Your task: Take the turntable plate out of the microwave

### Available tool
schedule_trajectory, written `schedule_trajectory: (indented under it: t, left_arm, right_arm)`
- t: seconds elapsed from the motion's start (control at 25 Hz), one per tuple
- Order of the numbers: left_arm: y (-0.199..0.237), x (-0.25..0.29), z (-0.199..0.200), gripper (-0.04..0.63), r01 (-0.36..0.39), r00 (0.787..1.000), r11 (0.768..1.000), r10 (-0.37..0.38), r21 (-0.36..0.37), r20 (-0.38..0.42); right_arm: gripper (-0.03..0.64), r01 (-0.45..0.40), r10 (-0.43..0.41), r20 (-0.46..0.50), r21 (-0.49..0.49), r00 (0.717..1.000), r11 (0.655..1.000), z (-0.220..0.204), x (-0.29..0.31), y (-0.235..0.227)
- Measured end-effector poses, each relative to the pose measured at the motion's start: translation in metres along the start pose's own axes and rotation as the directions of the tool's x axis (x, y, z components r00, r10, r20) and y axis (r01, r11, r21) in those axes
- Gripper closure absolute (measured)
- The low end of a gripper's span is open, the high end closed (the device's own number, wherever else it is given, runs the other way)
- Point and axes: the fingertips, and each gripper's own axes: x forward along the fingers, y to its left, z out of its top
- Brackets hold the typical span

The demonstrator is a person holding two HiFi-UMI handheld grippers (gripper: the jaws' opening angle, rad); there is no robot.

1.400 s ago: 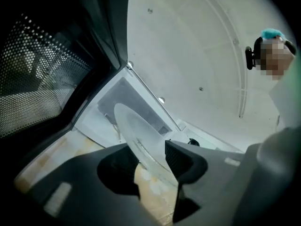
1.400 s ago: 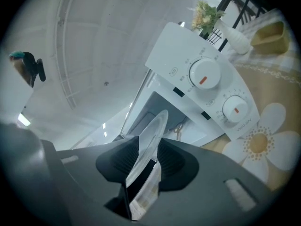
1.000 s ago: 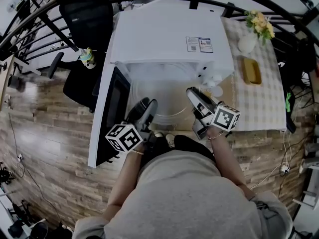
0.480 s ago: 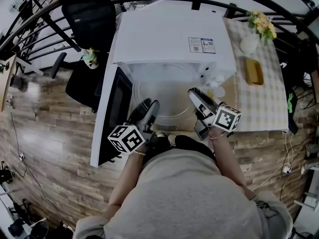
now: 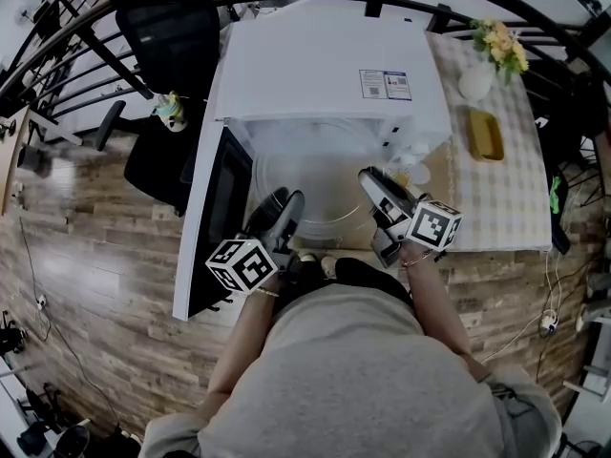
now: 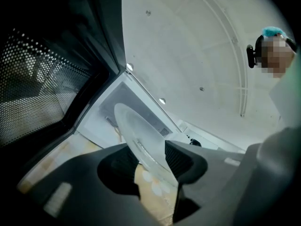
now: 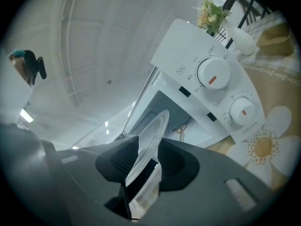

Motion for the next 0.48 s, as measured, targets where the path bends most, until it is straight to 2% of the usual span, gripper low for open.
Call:
schedule_trajectory:
  t: [0.48]
  left_arm:
    - [0.0009,-0.0032,-0.0016,0.422,-0.002,1.0,1.0,0.002,-0.002,-0.007]
  right_arm:
    - [0.46,0.007,-0.007,-0.022,0.0,1.0,1.0,-0.0065,-0.0015,-0.0011]
